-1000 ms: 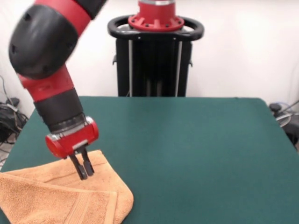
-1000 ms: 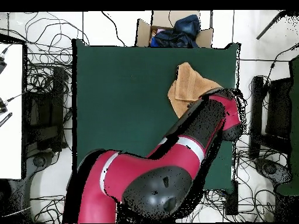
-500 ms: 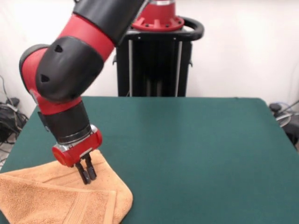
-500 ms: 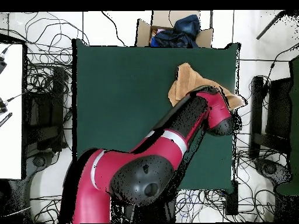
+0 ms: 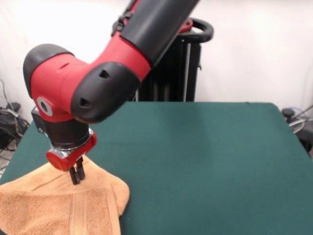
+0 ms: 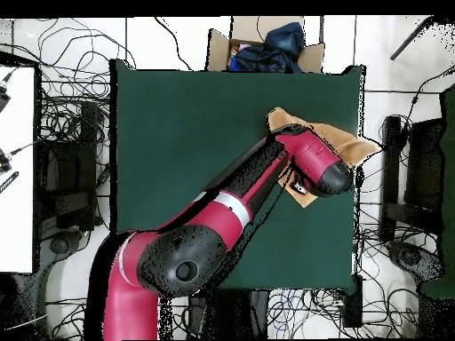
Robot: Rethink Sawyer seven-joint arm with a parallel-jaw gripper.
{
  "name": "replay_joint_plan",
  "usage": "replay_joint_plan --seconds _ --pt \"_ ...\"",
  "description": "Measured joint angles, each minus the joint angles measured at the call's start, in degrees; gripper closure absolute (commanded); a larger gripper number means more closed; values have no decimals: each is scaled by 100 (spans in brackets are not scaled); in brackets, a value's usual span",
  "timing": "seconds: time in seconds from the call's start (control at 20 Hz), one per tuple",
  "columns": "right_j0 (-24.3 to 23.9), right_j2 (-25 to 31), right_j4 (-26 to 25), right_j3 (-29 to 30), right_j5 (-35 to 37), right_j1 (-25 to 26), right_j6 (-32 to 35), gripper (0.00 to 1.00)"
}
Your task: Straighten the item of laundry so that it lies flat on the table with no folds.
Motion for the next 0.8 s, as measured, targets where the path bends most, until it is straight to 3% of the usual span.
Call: replay_joint_plan --seconds 0.3,0.8 --pt "30 -314 -293 -176 -255 313 262 100" --pt "-25 -332 -336 -219 -651 339 265 100"
